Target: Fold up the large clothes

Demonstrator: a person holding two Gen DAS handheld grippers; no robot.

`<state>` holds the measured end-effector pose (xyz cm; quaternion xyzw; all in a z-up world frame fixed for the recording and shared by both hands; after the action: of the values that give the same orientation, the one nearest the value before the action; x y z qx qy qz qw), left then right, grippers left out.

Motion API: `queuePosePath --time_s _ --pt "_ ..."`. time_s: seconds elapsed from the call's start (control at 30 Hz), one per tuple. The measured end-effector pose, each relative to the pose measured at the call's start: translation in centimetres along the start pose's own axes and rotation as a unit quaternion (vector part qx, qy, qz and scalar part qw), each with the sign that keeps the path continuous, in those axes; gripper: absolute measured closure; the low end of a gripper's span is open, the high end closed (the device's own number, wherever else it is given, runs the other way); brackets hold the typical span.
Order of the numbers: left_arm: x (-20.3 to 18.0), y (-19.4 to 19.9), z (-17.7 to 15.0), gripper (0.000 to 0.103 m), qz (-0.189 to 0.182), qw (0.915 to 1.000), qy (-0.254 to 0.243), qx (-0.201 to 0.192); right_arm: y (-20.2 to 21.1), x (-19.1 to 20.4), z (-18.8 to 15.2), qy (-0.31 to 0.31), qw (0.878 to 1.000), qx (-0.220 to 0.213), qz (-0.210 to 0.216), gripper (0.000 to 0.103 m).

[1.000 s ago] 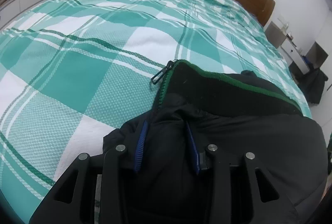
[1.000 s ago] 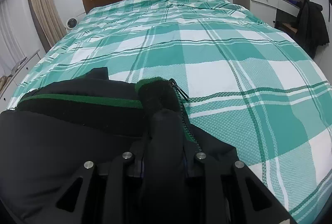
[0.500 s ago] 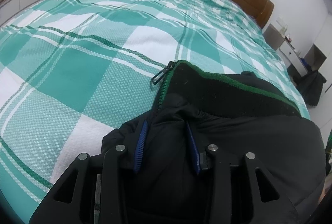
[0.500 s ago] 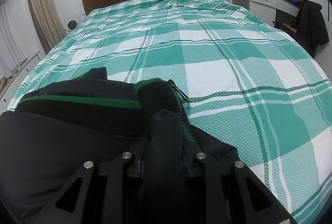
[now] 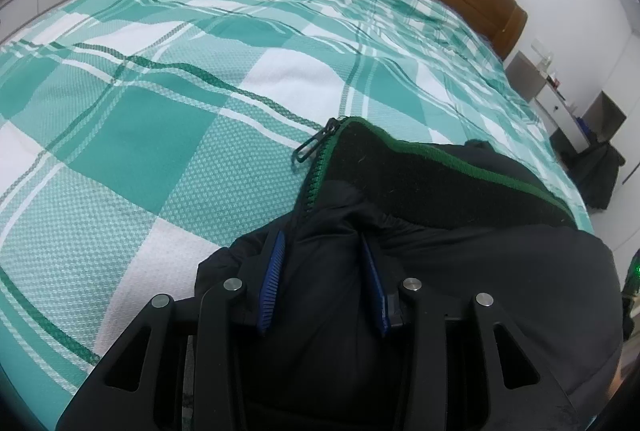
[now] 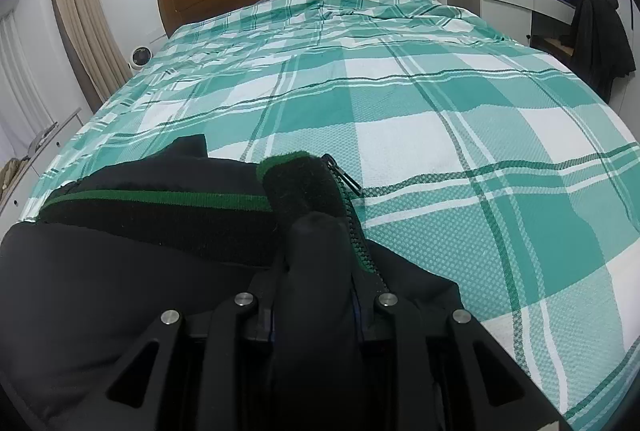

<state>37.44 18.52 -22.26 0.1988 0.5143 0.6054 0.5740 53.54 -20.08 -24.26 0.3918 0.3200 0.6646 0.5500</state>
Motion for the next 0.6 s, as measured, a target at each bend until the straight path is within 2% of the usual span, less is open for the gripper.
queuePosePath --time_s 0.13,0.37,0.47,0.53,0.6 --pt "0.1 -0.2 0.1 0.063 -0.011 0.9999 0.005 0.002 -0.1 -0.1 0.0 -0.003 1.0 0.0 0.005 0.079" --pt "-0.2 0.1 0.2 0.061 0.0 1.0 0.003 0.007 0.0 -0.1 0.1 -0.003 1.0 0.003 0.006 0.078" --pt "-0.2 0.8 0.4 0.053 0.008 0.9995 0.005 0.03 0.3 -0.1 0.3 -0.004 1.0 0.009 0.011 0.077" --pt "-0.4 2.4 0.5 0.047 0.024 0.9987 0.0 0.046 0.5 0.0 0.6 -0.002 1.0 0.027 0.015 0.076" --pt "-0.9 5.1 0.5 0.045 0.028 0.9992 -0.01 0.026 1.1 0.0 0.9 0.002 0.999 0.045 0.014 0.07"
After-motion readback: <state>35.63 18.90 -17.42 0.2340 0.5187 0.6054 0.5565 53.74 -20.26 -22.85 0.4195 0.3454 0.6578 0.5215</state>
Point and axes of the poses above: each gripper's, at about its wrist camera, not at the fingertips, and y roughly against the way its jaws point, x to its left, z to its top, the point moved 6 cm from there along -y, roughly the way its jaws point, and after that the axes turned 15 degrees about x, right-handed, at the moved point
